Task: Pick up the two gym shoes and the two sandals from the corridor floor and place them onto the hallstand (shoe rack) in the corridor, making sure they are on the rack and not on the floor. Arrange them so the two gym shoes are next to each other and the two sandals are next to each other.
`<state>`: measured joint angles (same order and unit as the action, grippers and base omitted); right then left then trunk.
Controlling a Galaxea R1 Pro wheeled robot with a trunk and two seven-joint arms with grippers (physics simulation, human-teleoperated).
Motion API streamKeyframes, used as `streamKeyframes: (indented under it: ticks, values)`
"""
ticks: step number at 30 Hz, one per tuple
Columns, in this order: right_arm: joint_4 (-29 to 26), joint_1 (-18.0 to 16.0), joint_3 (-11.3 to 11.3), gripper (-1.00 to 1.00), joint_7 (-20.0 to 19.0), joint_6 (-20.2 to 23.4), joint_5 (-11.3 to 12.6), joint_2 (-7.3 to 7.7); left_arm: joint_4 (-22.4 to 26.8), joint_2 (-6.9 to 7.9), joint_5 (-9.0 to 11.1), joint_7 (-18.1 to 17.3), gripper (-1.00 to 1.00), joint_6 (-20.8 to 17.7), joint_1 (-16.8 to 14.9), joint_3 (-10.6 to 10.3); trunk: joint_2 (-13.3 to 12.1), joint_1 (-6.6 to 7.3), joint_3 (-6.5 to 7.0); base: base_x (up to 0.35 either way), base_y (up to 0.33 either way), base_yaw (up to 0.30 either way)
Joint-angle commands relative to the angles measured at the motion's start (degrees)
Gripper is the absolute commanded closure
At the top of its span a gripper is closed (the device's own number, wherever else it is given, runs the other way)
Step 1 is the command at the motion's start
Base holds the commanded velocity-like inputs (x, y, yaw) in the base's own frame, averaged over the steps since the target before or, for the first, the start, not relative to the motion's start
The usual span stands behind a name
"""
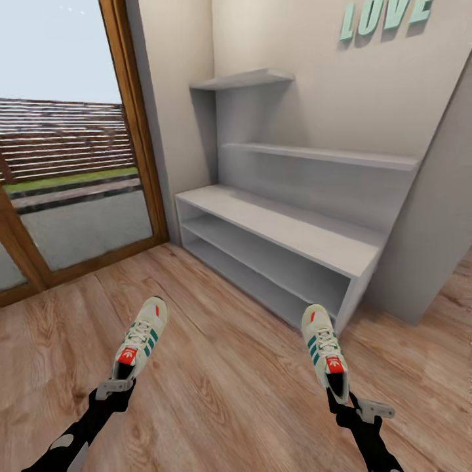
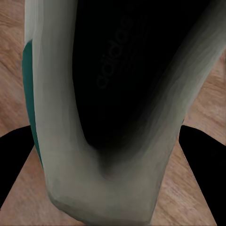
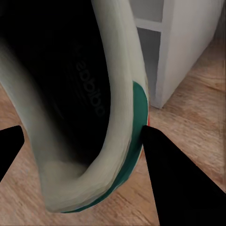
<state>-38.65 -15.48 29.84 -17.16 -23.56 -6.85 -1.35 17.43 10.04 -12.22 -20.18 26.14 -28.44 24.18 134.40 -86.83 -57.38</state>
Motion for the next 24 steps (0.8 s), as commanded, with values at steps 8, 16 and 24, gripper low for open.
streamKeyframes:
  ticks: [8, 16, 24]
  values:
    - [0.07, -0.08, 0.48, 1.0, -0.42, -0.17, -0.54, -0.06, -0.03, -0.02, -0.44, -0.3, 1.0, 0.22, -0.04, 0.5, 0.02, -0.02, -0.22, 0.071, 0.059, -0.3]
    - [0.06, -0.08, 0.48, 1.0, -0.41, -0.17, -0.53, 0.01, -0.03, -0.01, -0.44, -0.56, 1.0, 0.3, -0.04, 0.45, 0.02, -0.02, -0.29, 0.002, 0.001, -0.3]
    - [0.13, -0.08, 0.48, 1.0, -0.4, -0.17, -0.53, 0.09, -0.03, 0.06, -0.44, -0.7, 1.0, 0.29, -0.04, 0.45, 0.02, -0.02, -0.29, 0.0, 0.0, -0.3]
